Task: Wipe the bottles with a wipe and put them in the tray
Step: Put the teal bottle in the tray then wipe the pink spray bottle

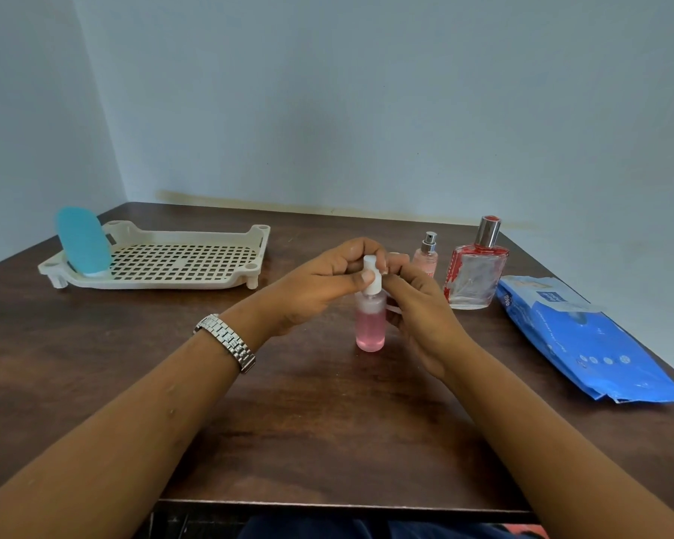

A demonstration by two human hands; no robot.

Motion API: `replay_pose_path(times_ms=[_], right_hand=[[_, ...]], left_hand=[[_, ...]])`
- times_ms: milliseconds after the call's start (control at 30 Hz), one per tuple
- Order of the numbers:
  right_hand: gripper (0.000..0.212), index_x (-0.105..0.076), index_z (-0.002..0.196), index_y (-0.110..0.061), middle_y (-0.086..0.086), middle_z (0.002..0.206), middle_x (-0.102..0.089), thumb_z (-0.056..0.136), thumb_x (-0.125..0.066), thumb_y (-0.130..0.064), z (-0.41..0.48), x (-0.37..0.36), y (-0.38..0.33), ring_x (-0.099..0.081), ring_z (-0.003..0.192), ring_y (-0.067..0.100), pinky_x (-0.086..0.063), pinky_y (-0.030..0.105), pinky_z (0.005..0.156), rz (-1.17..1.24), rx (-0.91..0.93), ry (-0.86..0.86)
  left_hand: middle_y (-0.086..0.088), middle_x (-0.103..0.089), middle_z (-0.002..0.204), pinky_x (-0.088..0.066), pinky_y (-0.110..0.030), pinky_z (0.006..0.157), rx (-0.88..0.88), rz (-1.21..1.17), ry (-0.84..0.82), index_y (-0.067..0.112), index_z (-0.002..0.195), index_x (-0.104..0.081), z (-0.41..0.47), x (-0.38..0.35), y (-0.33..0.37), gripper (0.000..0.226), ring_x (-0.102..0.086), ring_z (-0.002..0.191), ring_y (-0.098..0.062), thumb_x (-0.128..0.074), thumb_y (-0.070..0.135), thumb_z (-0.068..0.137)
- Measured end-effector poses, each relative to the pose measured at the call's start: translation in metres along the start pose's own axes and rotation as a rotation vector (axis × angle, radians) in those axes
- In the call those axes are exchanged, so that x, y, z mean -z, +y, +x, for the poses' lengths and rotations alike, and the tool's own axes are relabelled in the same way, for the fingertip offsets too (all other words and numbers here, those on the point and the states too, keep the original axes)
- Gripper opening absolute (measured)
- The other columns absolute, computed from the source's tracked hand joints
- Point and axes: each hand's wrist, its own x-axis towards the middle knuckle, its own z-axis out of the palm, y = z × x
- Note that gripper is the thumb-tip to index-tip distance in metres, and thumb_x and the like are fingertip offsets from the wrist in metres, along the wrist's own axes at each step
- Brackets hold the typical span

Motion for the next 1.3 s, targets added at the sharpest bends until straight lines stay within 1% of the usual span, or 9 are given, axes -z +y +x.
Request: replay_pose_path(times_ms=[133,267,467,567,700,867,967,1133,1300], right_hand=[[0.022,-0.064,0.105,-0.017,0.01,0.102,-0.068,0.098,-0.044,-0.023,-0.003,-0.002,0.009,-0.061,0.094,0.019,-0.049,0.035,0.085,-0.137,-0.056,0.018],[0.021,-0.061,0.11,-0.019,0.0,0.106,-0.066,0.098,-0.044,-0.018,-0.007,-0.001,0.009,-0.061,0.101,0.014,-0.052,0.037,0.091,-0.166,-0.047,0.014],[0.024,-0.055,0.116,-0.026,-0.017,0.105,-0.058,0.096,-0.048,-0.015,-0.014,-0.01,0.009,-0.056,0.101,0.002,-0.048,0.016,0.082,-0.316,0.22,0.073],[0.024,-0.054,0.119,-0.021,-0.012,0.11,-0.058,0.096,-0.048,-0.018,-0.011,-0.009,0.012,-0.054,0.103,0.003,-0.044,0.012,0.083,-0.512,0.279,0.059],[0.032,-0.048,0.13,-0.014,0.001,0.124,-0.056,0.099,-0.041,-0.021,-0.008,-0.005,0.012,-0.053,0.11,0.013,-0.048,0.028,0.092,-0.631,0.2,0.035],[0.019,-0.053,0.111,-0.01,0.014,0.108,-0.059,0.1,-0.038,-0.014,-0.011,-0.005,-0.002,-0.066,0.09,0.021,-0.058,0.032,0.076,0.096,-0.102,0.019],[0.02,-0.05,0.116,-0.002,0.015,0.11,-0.062,0.097,-0.043,-0.005,-0.012,-0.003,-0.003,-0.067,0.096,0.022,-0.057,0.03,0.08,0.362,-0.078,0.043],[0.009,-0.054,0.099,-0.008,0.008,0.099,-0.069,0.092,-0.05,-0.003,-0.013,-0.005,-0.003,-0.066,0.099,0.023,-0.056,0.026,0.079,0.306,0.118,0.169],[0.012,-0.058,0.1,-0.012,-0.003,0.092,-0.072,0.092,-0.051,-0.007,-0.01,0.002,-0.008,-0.067,0.096,0.011,-0.053,0.017,0.074,0.269,0.235,0.191]], left_hand=[[0.004,-0.06,0.13,-0.047,-0.028,0.096,0.016,0.002,0.001,0.016,0.1,-0.046,0.0,0.002,-0.005,0.008,-0.055,0.123,-0.011,-0.044,0.007,0.099],[-0.004,-0.063,0.125,-0.05,-0.033,0.097,0.051,0.033,0.098,0.017,0.105,-0.041,-0.002,0.011,-0.013,0.015,-0.06,0.118,-0.016,-0.049,0.007,0.097],[-0.006,-0.066,0.116,-0.052,-0.029,0.092,0.022,-0.003,0.25,0.015,0.105,-0.041,-0.001,0.01,-0.022,0.015,-0.063,0.11,-0.016,-0.05,0.007,0.097],[-0.008,-0.068,0.112,-0.055,-0.029,0.085,0.064,-0.06,0.328,0.016,0.103,-0.043,0.0,0.007,-0.024,0.011,-0.066,0.106,-0.019,-0.049,0.009,0.097],[-0.01,-0.068,0.105,-0.058,-0.029,0.076,0.119,-0.189,0.5,0.016,0.102,-0.044,0.003,0.001,-0.025,0.008,-0.068,0.099,-0.02,-0.048,0.01,0.098],[-0.011,-0.064,0.098,-0.059,-0.032,0.078,0.029,-0.478,0.655,0.009,0.103,-0.043,0.007,0.008,-0.018,0.005,-0.07,0.09,-0.021,-0.046,0.009,0.099],[-0.01,-0.063,0.097,-0.059,-0.033,0.078,-0.011,-0.573,0.737,0.011,0.099,-0.044,0.007,0.008,-0.017,0.004,-0.069,0.093,-0.023,-0.047,0.008,0.098],[-0.01,-0.062,0.103,-0.059,-0.03,0.073,-0.004,-0.495,0.727,0.014,0.09,-0.043,0.006,0.01,-0.019,0.016,-0.065,0.099,-0.02,-0.059,0.013,0.09],[0.001,-0.066,0.095,-0.058,-0.027,0.066,0.104,0.01,0.493,0.016,0.093,-0.06,-0.001,0.013,-0.017,0.037,-0.066,0.09,-0.009,-0.078,0.028,0.062]])
